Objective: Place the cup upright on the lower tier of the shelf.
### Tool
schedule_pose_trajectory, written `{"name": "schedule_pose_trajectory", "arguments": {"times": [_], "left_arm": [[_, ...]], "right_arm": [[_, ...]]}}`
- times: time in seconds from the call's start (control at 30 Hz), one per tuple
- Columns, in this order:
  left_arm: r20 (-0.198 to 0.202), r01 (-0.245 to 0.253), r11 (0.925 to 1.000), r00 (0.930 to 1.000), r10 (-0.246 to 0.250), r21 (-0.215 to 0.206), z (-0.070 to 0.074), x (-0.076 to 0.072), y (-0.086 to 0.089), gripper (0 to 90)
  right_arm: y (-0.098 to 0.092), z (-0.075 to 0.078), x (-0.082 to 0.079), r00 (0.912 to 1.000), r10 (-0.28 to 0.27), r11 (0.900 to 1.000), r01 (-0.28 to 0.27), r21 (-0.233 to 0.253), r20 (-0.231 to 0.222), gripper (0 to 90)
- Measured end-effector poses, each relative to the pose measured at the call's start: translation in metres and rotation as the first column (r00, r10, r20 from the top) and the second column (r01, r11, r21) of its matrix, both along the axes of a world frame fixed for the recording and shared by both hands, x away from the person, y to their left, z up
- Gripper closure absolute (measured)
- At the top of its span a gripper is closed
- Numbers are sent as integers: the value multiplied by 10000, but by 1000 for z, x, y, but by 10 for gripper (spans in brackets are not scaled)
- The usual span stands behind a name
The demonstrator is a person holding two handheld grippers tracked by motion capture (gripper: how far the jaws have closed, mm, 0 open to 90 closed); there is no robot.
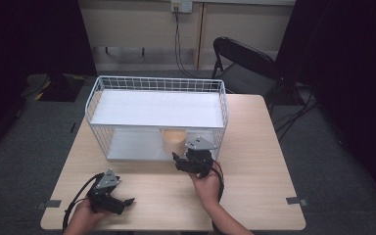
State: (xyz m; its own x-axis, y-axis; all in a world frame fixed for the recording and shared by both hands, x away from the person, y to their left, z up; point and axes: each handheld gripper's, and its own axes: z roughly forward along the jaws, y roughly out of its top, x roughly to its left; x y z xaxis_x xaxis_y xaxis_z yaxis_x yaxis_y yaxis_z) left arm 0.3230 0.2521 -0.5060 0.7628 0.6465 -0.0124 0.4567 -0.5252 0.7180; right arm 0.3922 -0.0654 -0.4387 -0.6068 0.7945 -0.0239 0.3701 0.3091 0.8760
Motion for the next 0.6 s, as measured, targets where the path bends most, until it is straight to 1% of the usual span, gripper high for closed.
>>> {"name": "schedule_pose_trajectory", "arguments": {"times": [0.07, 0.13, 0.2, 0.37, 0.53, 0.6], "left_arm": [[-2, -2, 10000, 10000, 2, -4, 0, 0, 0, 10], [-2, 1, 10000, 10000, -1, -1, 0, 0, 0, 10], [-2, -3, 10000, 10000, 3, -4, 0, 0, 0, 10], [-4, -4, 10000, 10000, 4, -7, 0, 0, 0, 10], [-11, -13, 10000, 10000, 13, 19, 0, 0, 0, 10], [-19, -43, 10000, 10000, 43, 23, 0, -1, 0, 10]], "right_arm": [[-2, 1, -1, 9999, 133, 9999, -133, 3, 6, 214], [-2, 1, -2, 9997, 210, 9998, -209, 29, -91, 185], [-3, 1, -3, 9995, 314, 9995, -314, 31, -61, 165], [-7, 2, -6, 9976, 676, 9974, -671, 271, -176, 142], [-13, 2, -8, 9941, 998, 9948, -988, 248, -414, 137], [-15, 2, -10, 9928, 1130, 9934, -1122, 220, -390, 136]]}}
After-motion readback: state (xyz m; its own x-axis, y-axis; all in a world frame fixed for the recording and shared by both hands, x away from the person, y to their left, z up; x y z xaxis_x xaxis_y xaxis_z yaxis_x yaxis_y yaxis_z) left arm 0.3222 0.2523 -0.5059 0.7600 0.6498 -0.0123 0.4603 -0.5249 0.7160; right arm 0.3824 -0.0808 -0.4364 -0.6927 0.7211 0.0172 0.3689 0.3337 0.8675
